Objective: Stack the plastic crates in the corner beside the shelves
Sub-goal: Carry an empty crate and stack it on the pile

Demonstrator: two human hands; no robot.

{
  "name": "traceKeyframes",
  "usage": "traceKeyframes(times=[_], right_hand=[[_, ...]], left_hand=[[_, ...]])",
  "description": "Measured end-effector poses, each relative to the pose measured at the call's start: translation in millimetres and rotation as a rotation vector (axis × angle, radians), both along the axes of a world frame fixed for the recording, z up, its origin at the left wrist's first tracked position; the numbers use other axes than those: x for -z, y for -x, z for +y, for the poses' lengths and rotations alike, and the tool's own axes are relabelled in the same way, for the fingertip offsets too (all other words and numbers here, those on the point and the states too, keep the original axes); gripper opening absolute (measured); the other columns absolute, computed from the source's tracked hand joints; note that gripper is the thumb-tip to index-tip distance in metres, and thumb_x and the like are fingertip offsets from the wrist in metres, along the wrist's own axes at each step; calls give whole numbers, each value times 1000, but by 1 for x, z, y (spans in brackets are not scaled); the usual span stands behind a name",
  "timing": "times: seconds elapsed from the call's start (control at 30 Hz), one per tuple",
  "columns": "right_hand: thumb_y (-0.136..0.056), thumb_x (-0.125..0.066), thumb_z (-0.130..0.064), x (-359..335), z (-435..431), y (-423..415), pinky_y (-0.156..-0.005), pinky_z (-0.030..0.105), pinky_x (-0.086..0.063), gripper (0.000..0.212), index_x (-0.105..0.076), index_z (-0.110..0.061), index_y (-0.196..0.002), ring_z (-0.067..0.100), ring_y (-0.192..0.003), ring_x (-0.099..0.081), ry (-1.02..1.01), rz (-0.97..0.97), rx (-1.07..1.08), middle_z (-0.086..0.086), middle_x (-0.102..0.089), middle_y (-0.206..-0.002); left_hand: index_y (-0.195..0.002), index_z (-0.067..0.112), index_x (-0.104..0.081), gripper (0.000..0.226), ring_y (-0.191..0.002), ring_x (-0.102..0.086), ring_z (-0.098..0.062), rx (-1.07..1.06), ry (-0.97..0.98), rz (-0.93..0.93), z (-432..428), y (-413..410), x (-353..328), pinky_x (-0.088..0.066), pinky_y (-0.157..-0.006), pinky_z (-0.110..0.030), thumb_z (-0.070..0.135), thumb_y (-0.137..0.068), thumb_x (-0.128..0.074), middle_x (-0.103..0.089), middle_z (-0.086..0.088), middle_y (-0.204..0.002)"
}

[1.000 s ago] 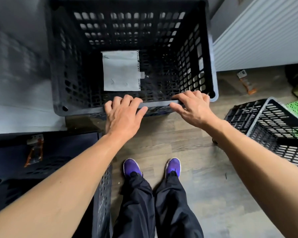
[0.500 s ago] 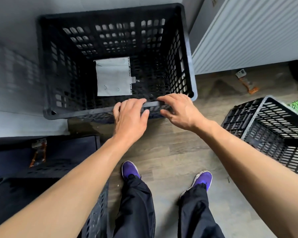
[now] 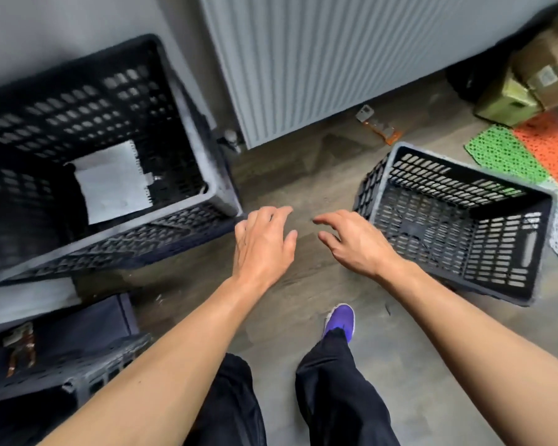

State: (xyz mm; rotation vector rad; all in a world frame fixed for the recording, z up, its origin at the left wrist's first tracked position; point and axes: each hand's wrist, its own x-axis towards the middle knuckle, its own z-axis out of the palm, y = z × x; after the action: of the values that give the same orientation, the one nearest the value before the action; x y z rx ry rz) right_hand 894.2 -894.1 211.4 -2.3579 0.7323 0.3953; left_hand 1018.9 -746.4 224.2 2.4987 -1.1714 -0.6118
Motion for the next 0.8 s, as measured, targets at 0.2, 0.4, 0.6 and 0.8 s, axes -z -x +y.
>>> traceKeyframes(times=[0.2,0.4,0.6,0.8], right_hand=[[-95,-48,-35,26,-59,120,-102,42,-43,39,-54,-28,-133,28,-126,-50,-68,189,158,5,-59,-133],[-95,-48,-32,51,-98,203,-102,42,-42,42,-52,-26,-137,30,-127,-48,-135,286,306,8,-57,-135],[-96,-48,-31,72,-114,250,-103,42,-41,43,-50,-25,-138,28,-130,-44,-197,338,440,7,-54,-138],[-95,-51,-30,108,-109,283,-103,43,-41,46,-47,-24,-141,28,-132,-39,-222,391,537,8,-51,-139]], left_hand=[[-140,27,-43,48,-122,-44,-26,207,-180,61,-75,73,22,-34,-100,-42,37,-94,-53,-52,-2,-129],[-141,26,-42,53,-122,-46,-28,466,-314,37,-137,139,53,-39,-97,-42,37,-91,-57,-51,-5,-131],[-139,24,-43,52,-122,-45,-28,583,-391,3,-164,180,82,-36,-98,-42,38,-90,-57,-50,-5,-131],[-141,24,-41,59,-127,-41,-25,760,-442,-39,-174,192,137,-32,-103,-40,36,-87,-60,-47,-2,-133]])
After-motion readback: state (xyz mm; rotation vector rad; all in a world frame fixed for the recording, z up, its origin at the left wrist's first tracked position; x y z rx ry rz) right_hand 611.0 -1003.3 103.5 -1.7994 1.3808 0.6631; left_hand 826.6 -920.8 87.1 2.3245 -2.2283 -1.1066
